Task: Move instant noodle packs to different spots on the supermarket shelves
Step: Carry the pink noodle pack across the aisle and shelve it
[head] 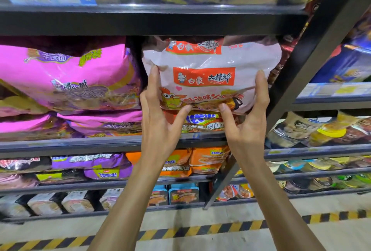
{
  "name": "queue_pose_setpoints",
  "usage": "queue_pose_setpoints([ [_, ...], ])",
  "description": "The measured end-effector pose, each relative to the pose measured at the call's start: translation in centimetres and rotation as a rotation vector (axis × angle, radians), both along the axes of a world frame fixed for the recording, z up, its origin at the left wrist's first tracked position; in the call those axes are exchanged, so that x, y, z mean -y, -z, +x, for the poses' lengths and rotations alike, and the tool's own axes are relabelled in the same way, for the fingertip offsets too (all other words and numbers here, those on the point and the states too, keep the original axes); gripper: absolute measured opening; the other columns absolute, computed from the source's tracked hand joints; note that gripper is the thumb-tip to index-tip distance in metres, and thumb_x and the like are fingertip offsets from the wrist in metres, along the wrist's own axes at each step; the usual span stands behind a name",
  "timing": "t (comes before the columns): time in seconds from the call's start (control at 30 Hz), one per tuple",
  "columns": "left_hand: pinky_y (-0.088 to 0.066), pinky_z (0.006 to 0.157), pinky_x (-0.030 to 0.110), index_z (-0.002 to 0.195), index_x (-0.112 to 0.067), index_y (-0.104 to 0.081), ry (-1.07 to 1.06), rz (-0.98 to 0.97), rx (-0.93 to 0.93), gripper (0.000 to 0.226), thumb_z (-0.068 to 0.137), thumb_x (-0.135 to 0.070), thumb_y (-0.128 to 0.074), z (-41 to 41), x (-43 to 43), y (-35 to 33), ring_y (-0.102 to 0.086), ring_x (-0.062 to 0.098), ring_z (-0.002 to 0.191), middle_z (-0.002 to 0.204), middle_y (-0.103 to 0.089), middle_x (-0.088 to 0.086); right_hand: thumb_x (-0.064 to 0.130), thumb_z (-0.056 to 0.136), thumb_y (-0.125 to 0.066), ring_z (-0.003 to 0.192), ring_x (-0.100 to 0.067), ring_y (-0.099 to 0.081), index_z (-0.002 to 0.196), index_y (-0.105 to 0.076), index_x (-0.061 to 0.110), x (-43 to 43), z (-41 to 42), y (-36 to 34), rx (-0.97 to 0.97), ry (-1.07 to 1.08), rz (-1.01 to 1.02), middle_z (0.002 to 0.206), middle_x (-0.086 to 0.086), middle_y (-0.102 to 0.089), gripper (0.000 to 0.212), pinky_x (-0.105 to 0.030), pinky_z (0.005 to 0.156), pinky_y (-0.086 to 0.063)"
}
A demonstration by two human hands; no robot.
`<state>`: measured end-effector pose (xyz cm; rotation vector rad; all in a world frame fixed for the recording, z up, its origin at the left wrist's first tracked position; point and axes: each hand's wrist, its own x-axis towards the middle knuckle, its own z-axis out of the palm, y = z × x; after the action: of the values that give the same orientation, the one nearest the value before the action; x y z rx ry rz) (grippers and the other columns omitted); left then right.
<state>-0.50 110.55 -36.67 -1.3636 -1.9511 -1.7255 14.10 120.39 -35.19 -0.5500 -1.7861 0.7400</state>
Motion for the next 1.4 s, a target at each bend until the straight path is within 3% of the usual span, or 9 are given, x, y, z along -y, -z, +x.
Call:
queue_pose_setpoints([
  [0.1,-0.025,0.111,0.005,0.157,-0.023,-0.007,0.027,0.007,0.02,0.098,0.091,-0.008,-0.077,0.3,0.5,0.2,-0.019,-0.025,0.137,0.145,-0.013,-0.048,-0.002,0.092,-0.067,0.15,-0.007,-0.025,0.153,-0.017,0.031,0.4,0.2,-0.2,-0.016,-0.028,-0.017,0.159,0.015,-0.022,0.086,-0.029,0.117,-0.035],
  [0.23,-0.027,0.111,0.005,0.156,-0.025,-0.012,0.009,0.018,0.04,0.097,0.089,-0.006,-0.079,0.8,1.2,0.2,-0.02,-0.022,0.14,0.148,-0.016,-0.039,-0.007,0.086,-0.071,0.145,0.011,-0.019,0.148,-0.014,0.035,1.2,0.4,-0.4,-0.01,-0.028,-0.017,0.15,0.044,-0.016,0.093,-0.01,0.113,-0.027],
  [0.57,-0.036,0.109,0.018,0.157,-0.027,-0.016,-0.007,0.0,0.083,0.096,0.087,-0.014,-0.082,2.1,4.1,-0.2,-0.022,-0.026,0.131,0.142,-0.016,-0.054,-0.003,0.086,-0.073,0.145,0.006,-0.028,0.147,-0.02,0.043,3.5,2.1,-1.0,-0.011,-0.054,-0.083,0.146,0.048,-0.022,0.093,-0.015,0.109,-0.038],
  [0.67,-0.046,0.108,0.043,0.158,-0.03,-0.015,0.035,-0.008,0.149,0.097,0.088,-0.019,-0.081,2.6,5.2,-0.5,-0.028,-0.021,0.128,0.137,-0.021,-0.052,-0.002,0.086,-0.074,0.144,-0.001,-0.034,0.148,-0.023,0.04,4.2,3.2,-1.6,-0.007,-0.092,-0.121,0.153,0.037,-0.026,0.091,-0.022,0.103,-0.047],
  [0.83,-0.043,0.113,0.052,0.158,-0.031,-0.014,0.086,-0.037,0.168,0.097,0.088,-0.025,-0.081,2.9,6.5,-2.1,-0.028,0.002,0.142,0.153,-0.016,-0.044,-0.002,0.087,-0.074,0.148,-0.016,-0.033,0.155,-0.027,0.011,4.9,4.3,-3.1,0.061,-0.105,-0.105,0.162,0.0,-0.03,0.084,-0.015,0.098,-0.048],
  [1.0,-0.045,0.112,0.053,0.161,-0.032,-0.015,0.097,-0.056,0.196,0.097,0.09,-0.023,-0.08,4.3,8.3,-2.8,-0.028,0.0,0.143,0.155,-0.017,-0.041,0.006,0.088,-0.075,0.147,-0.014,-0.035,0.155,-0.029,0.022,6.1,5.8,-3.4,0.081,-0.127,-0.149,0.158,0.022,-0.033,0.084,-0.052,0.11,-0.044],
  [1.13,-0.044,0.115,0.052,0.157,-0.049,-0.012,0.108,-0.08,0.306,0.101,0.088,-0.024,-0.082,5.8,10.0,-2.6,-0.025,-0.001,0.152,0.159,-0.018,-0.039,0.008,0.087,-0.076,0.139,-0.013,-0.047,0.153,-0.033,0.032,7.4,7.4,-3.8,0.149,-0.11,-0.163,0.152,0.033,-0.034,0.082,-0.042,0.101,-0.053],
  [1.27,-0.043,0.114,0.057,0.16,-0.045,-0.016,0.139,-0.065,0.409,0.101,0.087,-0.023,-0.082,7.8,12.2,-2.4,-0.026,0.01,0.155,0.167,-0.019,-0.025,0.002,0.083,-0.078,0.118,0.022,-0.048,0.152,-0.037,0.022,9.5,9.3,-4.6,0.234,-0.08,-0.149,0.152,0.023,-0.037,0.082,-0.006,0.091,-0.047],
  [1.4,-0.051,0.109,0.051,0.156,-0.051,-0.019,0.133,-0.065,0.459,0.1,0.085,-0.021,-0.083,10.1,15.3,-4.5,-0.036,0.006,0.15,0.164,-0.025,-0.026,0.009,0.081,-0.082,0.133,0.016,-0.04,0.149,-0.033,0.04,11.6,11.1,-6.3,0.3,-0.067,-0.157,0.143,0.049,-0.028,0.09,-0.028,0.101,-0.052],
])
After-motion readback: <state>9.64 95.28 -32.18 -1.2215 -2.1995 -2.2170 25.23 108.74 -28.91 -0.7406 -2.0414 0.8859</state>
